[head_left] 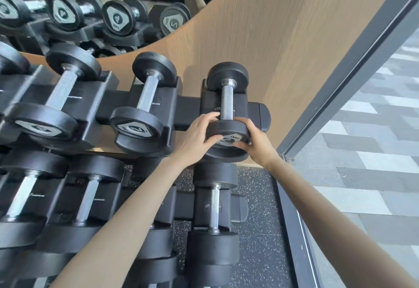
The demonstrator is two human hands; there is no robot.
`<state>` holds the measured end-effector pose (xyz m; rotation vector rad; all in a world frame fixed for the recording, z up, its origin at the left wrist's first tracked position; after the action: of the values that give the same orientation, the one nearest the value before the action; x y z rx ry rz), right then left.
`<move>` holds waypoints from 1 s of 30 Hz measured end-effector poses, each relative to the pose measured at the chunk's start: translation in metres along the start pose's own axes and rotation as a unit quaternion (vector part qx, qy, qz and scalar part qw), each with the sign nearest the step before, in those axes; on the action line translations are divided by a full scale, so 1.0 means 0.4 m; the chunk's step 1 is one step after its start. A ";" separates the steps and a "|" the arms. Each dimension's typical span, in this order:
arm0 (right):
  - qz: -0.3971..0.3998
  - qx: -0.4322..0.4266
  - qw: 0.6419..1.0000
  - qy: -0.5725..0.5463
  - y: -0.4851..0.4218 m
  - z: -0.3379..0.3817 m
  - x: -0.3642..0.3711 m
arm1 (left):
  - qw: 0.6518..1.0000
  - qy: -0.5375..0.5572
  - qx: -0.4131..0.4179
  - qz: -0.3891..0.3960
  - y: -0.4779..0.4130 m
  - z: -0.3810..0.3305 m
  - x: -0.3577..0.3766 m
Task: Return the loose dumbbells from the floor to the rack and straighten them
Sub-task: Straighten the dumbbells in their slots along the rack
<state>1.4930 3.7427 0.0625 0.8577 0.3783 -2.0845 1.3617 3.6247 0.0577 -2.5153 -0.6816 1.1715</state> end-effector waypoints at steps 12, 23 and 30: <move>0.004 -0.052 0.951 0.304 -0.017 0.086 -0.016 | 0.974 0.158 -0.108 -0.121 0.022 0.053 0.056; -0.016 -0.042 0.929 0.367 -0.017 0.097 -0.028 | 0.971 0.174 -0.153 -0.060 0.028 0.085 0.095; -0.013 0.004 0.970 0.243 0.013 0.052 -0.031 | 0.982 0.118 -0.142 -0.048 0.022 0.034 0.079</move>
<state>1.4933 3.7358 0.0864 1.3765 0.6412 -1.8814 1.3714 3.6347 0.0249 -2.7554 -0.9506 0.7707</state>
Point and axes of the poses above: each hand's wrist, its own y-axis away from the middle knuckle, its own x-axis out of the palm, z = x × y, the point moved 4 cm from there along -y, towards the middle knuckle, and after that the axes turned 6 degrees about x, right-handed, at the moved point
